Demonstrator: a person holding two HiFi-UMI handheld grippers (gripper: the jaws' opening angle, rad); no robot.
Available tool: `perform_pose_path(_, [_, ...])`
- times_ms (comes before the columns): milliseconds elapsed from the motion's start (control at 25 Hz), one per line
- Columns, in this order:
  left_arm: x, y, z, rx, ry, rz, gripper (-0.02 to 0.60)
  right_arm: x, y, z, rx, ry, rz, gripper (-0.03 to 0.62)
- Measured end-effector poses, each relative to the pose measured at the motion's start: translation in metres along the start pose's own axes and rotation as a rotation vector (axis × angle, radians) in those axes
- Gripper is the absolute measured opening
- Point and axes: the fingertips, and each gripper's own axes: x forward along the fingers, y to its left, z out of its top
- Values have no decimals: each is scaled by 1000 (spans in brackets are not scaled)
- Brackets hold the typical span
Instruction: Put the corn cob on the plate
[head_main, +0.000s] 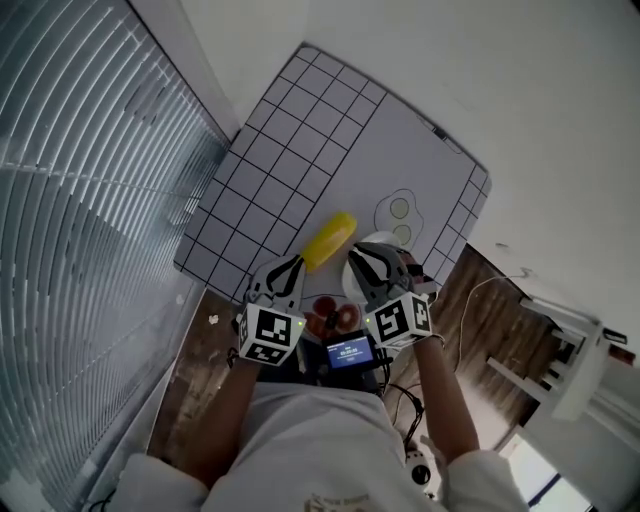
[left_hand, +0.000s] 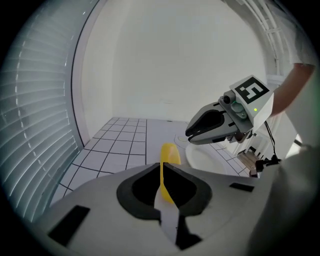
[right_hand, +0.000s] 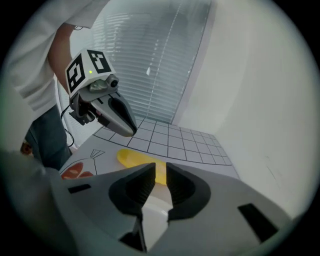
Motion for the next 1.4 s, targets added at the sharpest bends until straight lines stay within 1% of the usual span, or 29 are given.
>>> perform_pose_path(40, [2, -1, -2, 1, 10, -14, 20, 3, 2, -1, -15, 10, 16, 73])
perform_pose_path(120, [7, -6, -6, -1, 36, -55, 127, 9, 4, -3, -51, 29, 46, 115])
perform_pose_path(160, [10, -7, -7, 0, 47, -72, 150, 12, 5, -3, -75, 37, 59, 123])
perform_pose_path(240, [13, -9, -10, 9, 69, -91, 169, 18, 8, -3, -128, 52, 88, 157])
perform_pose_path(360, [21, -14, -13, 29, 103, -111, 233, 25, 9, -7, -203, 79, 129, 201])
perform_pose_path(400, [24, -15, -14, 36, 114, -117, 241, 27, 9, -9, -225, 89, 142, 209])
perform_pose_path(600, [35, -16, -20, 57, 148, -125, 249, 39, 8, -13, -287, 108, 188, 224])
perform_pose_path(760, [39, -18, -28, 68, 170, -131, 249, 48, 15, -22, -378, 134, 251, 253])
perform_pose_path(920, [43, -16, -36, 79, 188, -146, 273, 55, 16, -24, -439, 140, 289, 259])
perform_pose_path(1000, [43, -16, -38, 79, 193, -146, 277, 57, 15, -22, -495, 136, 303, 261])
perform_pose_path(1120, [44, -16, -41, 107, 206, -145, 279, 58, 18, -18, -615, 126, 325, 261])
perform_pose_path(1280, [48, -14, -42, 123, 210, -149, 278, 64, 24, -20, -700, 163, 404, 278])
perform_pose_path(1320, [50, -14, -42, 138, 217, -151, 279, 66, 23, -21, -725, 170, 412, 284])
perform_pose_path(1400, [53, -16, -43, 199, 242, -153, 278, 69, 24, -21, -774, 185, 435, 290])
